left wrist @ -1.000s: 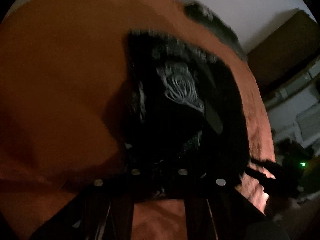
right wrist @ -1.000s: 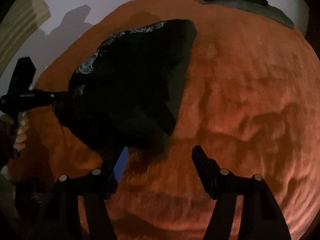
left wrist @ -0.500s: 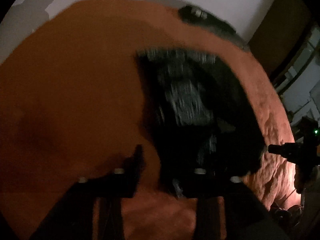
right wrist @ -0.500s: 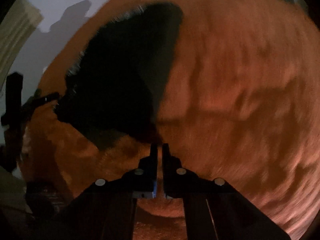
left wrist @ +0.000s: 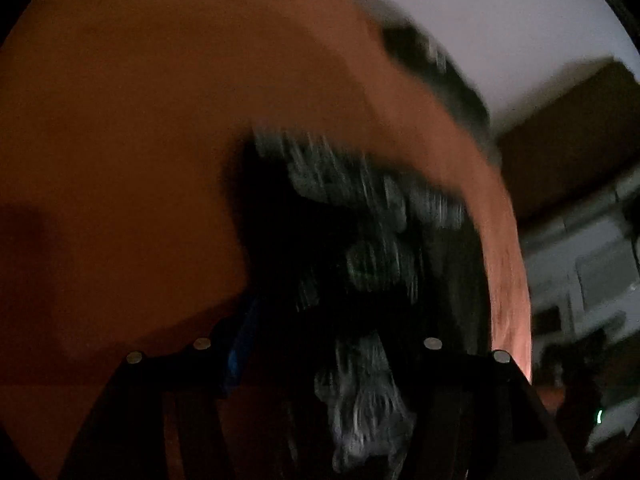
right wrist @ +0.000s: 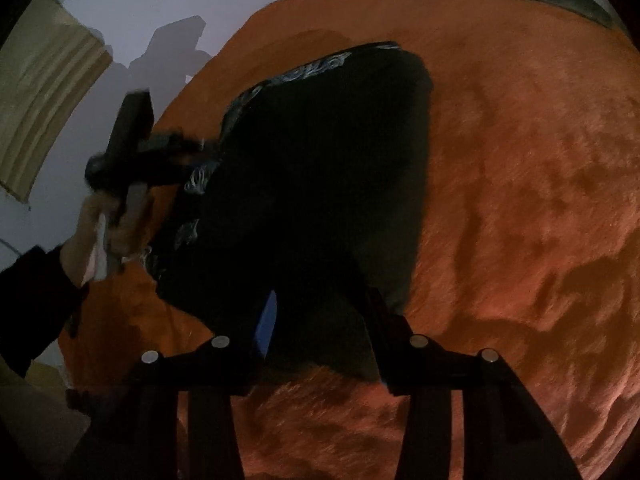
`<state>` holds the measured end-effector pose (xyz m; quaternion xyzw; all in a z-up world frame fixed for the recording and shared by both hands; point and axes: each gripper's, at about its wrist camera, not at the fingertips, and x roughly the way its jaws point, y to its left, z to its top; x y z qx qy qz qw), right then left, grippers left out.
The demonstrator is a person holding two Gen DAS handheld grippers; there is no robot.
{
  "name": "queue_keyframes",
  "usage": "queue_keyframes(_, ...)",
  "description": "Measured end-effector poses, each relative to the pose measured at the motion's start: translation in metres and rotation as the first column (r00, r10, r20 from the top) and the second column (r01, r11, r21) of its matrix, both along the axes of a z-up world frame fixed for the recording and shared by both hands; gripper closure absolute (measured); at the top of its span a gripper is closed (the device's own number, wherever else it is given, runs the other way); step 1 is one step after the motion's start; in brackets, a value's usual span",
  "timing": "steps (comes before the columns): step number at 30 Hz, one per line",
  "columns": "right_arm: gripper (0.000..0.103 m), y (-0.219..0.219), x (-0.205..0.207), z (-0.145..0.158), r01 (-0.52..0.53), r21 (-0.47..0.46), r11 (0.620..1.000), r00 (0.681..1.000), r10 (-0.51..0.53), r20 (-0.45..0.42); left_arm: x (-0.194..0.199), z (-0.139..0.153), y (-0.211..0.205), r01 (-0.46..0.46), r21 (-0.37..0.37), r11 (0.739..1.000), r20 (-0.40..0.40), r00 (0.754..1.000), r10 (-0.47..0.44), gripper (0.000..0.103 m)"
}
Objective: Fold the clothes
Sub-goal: 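Lower the garment onto the rug and grasp it with both grippers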
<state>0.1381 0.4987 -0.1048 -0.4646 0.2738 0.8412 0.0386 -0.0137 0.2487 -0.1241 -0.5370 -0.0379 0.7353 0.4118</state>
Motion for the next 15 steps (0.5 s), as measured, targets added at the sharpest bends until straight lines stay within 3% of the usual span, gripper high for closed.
queue_keyframes(2, 0.060, -0.009, 0.002, -0.004, -0.010, 0.009, 1.000, 1.000, 0.010, 0.002, -0.006, 0.013, 0.003, -0.013, -0.052, 0.999, -0.136, 0.991, 0.006, 0.079)
queue_keyframes(4, 0.059, -0.011, 0.006, -0.006, -0.014, 0.021, 1.000, 1.000, 0.014, 0.005, -0.012, 0.020, 0.010, 0.003, -0.131, 0.991, -0.225, 0.974, -0.033, 0.079)
queue_keyframes(6, 0.060, -0.011, 0.009, -0.006, -0.018, 0.027, 0.999, 1.000, 0.018, 0.011, -0.015, 0.024, 0.017, 0.046, -0.152, 0.987, -0.206, 0.976, -0.077, 0.078)
queue_keyframes(7, 0.060, -0.010, 0.005, -0.002, -0.026, 0.048, 0.999, 1.000, 0.026, 0.005, -0.013, 0.029, 0.023, 0.093, -0.128, 0.987, -0.176, 0.978, -0.115, 0.077)
queue_keyframes(9, 0.060, -0.008, -0.002, 0.006, -0.043, 0.091, 0.995, 0.999, 0.044, -0.008, -0.001, 0.041, 0.039, 0.146, -0.115, 0.983, -0.200, 0.965, -0.167, 0.066)
queue_keyframes(12, 0.060, 0.003, -0.040, 0.028, -0.107, 0.163, 0.981, 0.990, 0.119, -0.069, 0.034, 0.054, 0.057, 0.236, -0.107, 0.966, -0.307, 0.916, -0.257, 0.062)
queue_keyframes(13, 0.060, 0.008, -0.056, 0.033, -0.122, 0.165, 0.979, 0.987, 0.137, -0.085, 0.049, 0.049, 0.065, 0.286, -0.136, 0.948, -0.324, 0.892, -0.316, 0.062)
queue_keyframes(14, 0.063, 0.013, -0.070, 0.032, -0.124, 0.141, 0.982, 0.985, 0.139, -0.102, 0.064, 0.044, 0.074, 0.336, -0.168, 0.927, -0.337, 0.864, -0.374, 0.062)
queue_keyframes(15, 0.072, 0.018, -0.085, 0.031, -0.126, 0.118, 0.985, 0.983, 0.140, -0.118, 0.069, 0.035, 0.079, 0.328, -0.218, 0.919, -0.359, 0.849, -0.388, 0.062)
